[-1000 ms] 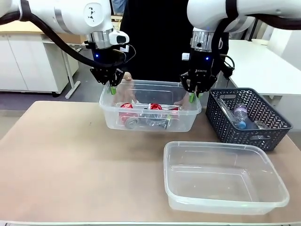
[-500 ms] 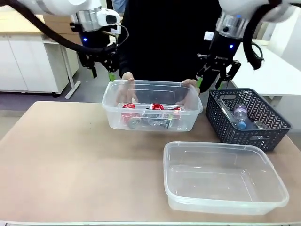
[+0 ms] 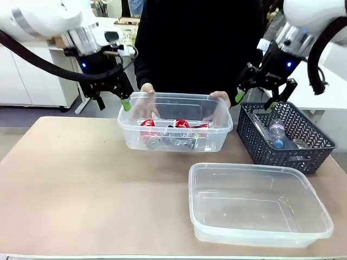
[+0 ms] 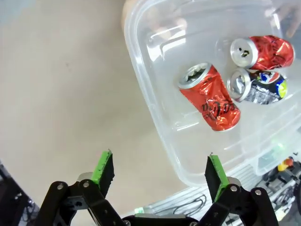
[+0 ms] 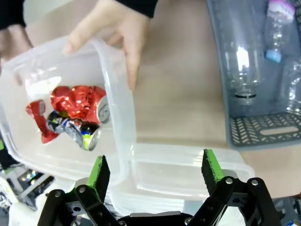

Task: Sort the waste into each basket.
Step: Release the Organizing box you were holding, then pick up the Organizing box on the right side of the table and lift it.

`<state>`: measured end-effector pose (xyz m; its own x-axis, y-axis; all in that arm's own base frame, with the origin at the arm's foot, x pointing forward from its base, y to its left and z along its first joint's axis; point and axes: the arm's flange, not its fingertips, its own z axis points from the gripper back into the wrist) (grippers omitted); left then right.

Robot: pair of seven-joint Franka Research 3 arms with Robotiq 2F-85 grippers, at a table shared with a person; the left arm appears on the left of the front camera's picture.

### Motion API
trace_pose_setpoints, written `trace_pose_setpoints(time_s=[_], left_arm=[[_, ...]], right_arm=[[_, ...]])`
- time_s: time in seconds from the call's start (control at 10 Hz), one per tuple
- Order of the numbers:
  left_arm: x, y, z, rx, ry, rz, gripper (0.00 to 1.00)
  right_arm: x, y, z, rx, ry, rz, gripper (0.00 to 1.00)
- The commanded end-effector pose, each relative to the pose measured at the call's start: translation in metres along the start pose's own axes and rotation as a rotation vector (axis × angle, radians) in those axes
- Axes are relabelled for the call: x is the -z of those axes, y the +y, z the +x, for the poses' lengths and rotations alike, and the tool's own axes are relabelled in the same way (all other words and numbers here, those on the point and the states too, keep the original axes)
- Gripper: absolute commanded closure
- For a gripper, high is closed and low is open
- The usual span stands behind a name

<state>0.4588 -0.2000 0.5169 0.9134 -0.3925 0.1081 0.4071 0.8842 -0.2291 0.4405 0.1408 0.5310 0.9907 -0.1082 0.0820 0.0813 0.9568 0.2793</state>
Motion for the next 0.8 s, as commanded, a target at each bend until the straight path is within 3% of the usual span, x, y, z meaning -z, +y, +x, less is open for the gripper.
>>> trace_pose_setpoints(time_s=[0.0, 0.7], left_arm=[[-0.0138, -0.0018, 0.0087, 0.001, -0.02, 0.038, 0.0], [-0.0138, -0.0018, 0.0087, 0.001, -0.02, 0.038, 0.0]], right_arm=[[-0.0055, 0.0079, 0.0032, -0.01, -0.002, -0.018, 0.0], [-0.0055, 0.0079, 0.0032, -0.01, -0.002, -0.018, 0.0]])
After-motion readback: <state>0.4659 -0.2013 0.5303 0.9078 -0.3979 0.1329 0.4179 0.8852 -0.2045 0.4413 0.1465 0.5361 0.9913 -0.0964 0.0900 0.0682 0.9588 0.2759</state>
